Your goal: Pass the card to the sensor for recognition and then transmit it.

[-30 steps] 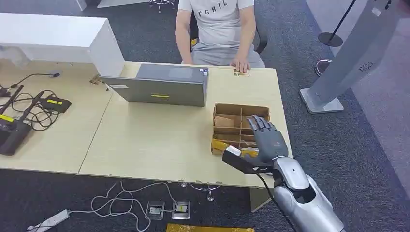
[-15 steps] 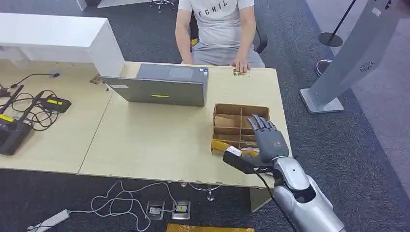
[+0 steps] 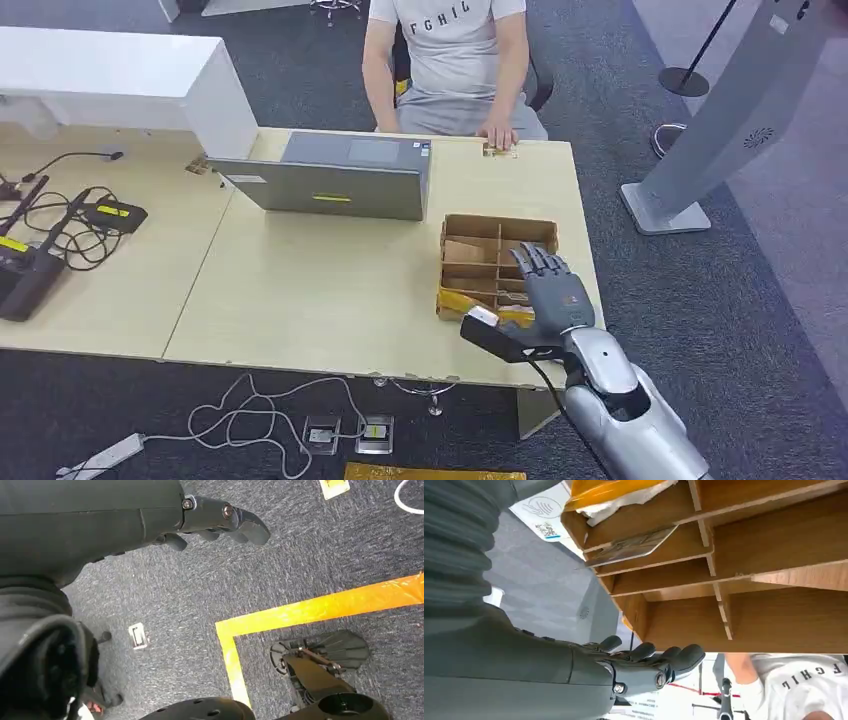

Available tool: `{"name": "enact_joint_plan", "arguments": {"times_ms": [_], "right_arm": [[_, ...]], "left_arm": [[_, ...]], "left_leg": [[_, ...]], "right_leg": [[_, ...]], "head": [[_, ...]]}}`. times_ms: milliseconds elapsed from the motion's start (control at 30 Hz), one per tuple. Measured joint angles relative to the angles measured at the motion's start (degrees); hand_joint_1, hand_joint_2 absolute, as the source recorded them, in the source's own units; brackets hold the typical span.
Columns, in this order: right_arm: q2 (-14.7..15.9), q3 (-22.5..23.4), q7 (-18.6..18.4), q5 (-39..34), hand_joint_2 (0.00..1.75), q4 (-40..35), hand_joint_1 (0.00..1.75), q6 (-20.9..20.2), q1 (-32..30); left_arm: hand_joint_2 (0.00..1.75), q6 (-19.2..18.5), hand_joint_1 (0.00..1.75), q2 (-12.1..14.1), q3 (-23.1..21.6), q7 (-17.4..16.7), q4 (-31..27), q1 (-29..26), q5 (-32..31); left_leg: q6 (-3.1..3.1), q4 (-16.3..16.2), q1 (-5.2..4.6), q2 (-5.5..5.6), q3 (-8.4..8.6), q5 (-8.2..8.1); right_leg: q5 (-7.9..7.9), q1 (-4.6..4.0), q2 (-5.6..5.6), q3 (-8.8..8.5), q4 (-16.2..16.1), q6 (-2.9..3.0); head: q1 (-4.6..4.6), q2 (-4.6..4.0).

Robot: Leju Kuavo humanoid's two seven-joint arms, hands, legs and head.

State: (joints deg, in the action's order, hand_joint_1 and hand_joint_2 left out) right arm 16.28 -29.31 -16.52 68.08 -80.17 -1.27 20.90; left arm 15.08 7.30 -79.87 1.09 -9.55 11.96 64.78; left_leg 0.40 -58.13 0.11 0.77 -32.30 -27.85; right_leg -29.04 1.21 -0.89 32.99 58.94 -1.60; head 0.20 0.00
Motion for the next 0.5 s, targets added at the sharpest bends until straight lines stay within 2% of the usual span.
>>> {"name": "enact_joint_plan", "arguments": {"times_ms": [500], "right_arm": [[-0.42,-0.81,-0.07,-0.57,1.75,0.9,0.0,-0.05,0.47]], "left_arm": [[0.0,0.18,0.0,0.02,0.0,0.0,0.0,-0.02,0.2]], "left_leg": [[0.0,0.0,0.0,0.0,-0.01,0.0]], "right_leg": [[0.0,0.0,0.0,0.0,0.0,0.0]], "head": [[0.0,0.0]]}}
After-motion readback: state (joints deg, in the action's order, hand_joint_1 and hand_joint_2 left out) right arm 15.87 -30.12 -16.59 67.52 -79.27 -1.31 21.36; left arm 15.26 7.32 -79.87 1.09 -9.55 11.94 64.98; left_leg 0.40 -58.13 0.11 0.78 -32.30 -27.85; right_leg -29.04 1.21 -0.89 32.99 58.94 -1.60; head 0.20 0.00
